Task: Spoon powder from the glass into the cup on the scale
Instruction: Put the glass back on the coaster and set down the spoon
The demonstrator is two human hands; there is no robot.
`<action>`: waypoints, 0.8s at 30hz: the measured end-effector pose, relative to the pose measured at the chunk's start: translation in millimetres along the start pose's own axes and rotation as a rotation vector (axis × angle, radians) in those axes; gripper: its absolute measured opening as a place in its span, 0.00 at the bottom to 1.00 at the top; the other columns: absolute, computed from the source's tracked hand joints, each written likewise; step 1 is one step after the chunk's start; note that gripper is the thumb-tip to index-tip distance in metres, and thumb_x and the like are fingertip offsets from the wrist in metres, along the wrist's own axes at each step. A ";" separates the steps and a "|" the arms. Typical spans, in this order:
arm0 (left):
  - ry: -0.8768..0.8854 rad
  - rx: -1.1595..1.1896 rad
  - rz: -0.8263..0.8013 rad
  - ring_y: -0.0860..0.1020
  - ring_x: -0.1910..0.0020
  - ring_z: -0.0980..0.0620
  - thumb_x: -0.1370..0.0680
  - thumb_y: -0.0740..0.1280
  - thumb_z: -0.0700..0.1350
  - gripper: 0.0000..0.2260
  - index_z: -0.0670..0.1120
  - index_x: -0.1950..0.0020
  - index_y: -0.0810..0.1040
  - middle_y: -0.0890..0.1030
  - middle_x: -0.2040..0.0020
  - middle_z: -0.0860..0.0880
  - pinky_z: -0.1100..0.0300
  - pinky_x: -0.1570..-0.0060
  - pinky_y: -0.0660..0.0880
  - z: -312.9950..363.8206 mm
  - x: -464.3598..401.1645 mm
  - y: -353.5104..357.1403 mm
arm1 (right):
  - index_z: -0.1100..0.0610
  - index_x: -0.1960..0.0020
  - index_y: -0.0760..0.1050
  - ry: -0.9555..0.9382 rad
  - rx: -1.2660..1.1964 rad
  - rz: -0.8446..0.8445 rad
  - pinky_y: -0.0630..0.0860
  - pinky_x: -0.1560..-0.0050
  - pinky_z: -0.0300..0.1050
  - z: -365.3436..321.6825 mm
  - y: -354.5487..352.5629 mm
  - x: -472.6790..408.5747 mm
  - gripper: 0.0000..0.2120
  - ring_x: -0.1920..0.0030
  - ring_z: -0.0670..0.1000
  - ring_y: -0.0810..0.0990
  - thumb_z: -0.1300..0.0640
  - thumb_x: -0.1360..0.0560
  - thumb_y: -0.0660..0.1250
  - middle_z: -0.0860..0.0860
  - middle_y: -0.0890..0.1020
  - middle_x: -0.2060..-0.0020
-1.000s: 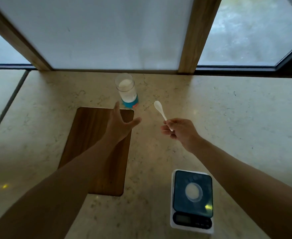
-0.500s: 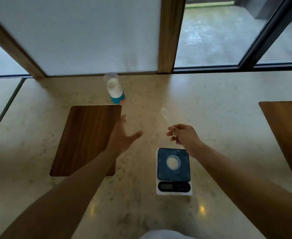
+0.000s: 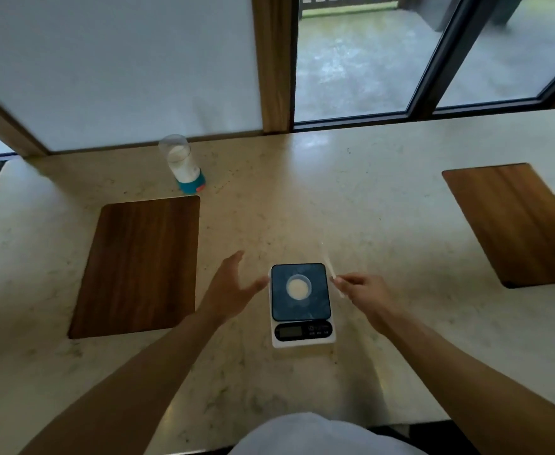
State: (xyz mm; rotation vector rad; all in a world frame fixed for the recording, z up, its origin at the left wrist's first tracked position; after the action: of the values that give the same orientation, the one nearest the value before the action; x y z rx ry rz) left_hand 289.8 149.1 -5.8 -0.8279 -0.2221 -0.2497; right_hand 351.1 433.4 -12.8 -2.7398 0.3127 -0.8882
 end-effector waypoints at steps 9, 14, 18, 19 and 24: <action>-0.003 0.019 -0.045 0.68 0.27 0.46 0.28 0.67 0.68 0.42 0.47 0.22 0.60 0.66 0.23 0.44 0.48 0.32 0.68 -14.7 21.5 25.6 | 0.56 0.45 0.84 0.053 0.119 0.065 0.75 0.61 0.38 48.3 -11.1 19.8 0.10 0.59 0.43 0.81 0.55 0.26 0.74 0.50 0.87 0.52; -0.015 0.042 -0.049 0.68 0.27 0.45 0.28 0.68 0.67 0.42 0.46 0.22 0.61 0.67 0.24 0.43 0.46 0.31 0.68 -18.5 30.9 39.1 | 0.57 0.43 0.83 0.063 0.174 0.088 0.80 0.47 0.47 61.4 -7.0 24.3 0.12 0.52 0.49 0.83 0.55 0.25 0.73 0.52 0.86 0.48; -0.037 0.047 -0.045 0.68 0.28 0.46 0.30 0.66 0.68 0.42 0.47 0.22 0.61 0.66 0.24 0.44 0.46 0.32 0.68 -19.6 36.8 42.9 | 0.57 0.44 0.84 0.043 0.207 0.130 0.79 0.46 0.46 68.1 -5.5 24.1 0.11 0.53 0.49 0.84 0.56 0.26 0.74 0.52 0.87 0.49; -0.042 0.050 -0.044 0.68 0.28 0.46 0.30 0.65 0.69 0.42 0.47 0.23 0.62 0.67 0.24 0.44 0.46 0.32 0.69 -19.3 37.6 43.5 | 0.57 0.45 0.84 0.038 0.219 0.136 0.79 0.46 0.45 69.2 -5.0 24.4 0.11 0.54 0.48 0.83 0.56 0.26 0.74 0.52 0.87 0.50; -0.043 0.031 -0.066 0.68 0.28 0.46 0.30 0.65 0.69 0.41 0.49 0.23 0.62 0.66 0.24 0.45 0.48 0.34 0.69 -21.8 38.4 46.7 | 0.56 0.49 0.86 0.037 0.250 0.139 0.77 0.52 0.41 76.1 -3.0 26.3 0.08 0.61 0.41 0.81 0.57 0.27 0.75 0.50 0.88 0.54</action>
State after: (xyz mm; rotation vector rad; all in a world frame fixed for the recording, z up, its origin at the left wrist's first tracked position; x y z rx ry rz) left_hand 342.5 158.1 -41.5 -0.7968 -0.2931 -0.2896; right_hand 417.8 441.5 -57.3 -2.4441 0.3669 -0.8777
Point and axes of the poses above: each hand's wrist, its own x-axis away from the middle knuckle, its own y-axis out of the palm, z = x × y, the point moved 2 cm from there along -x, towards the middle knuckle
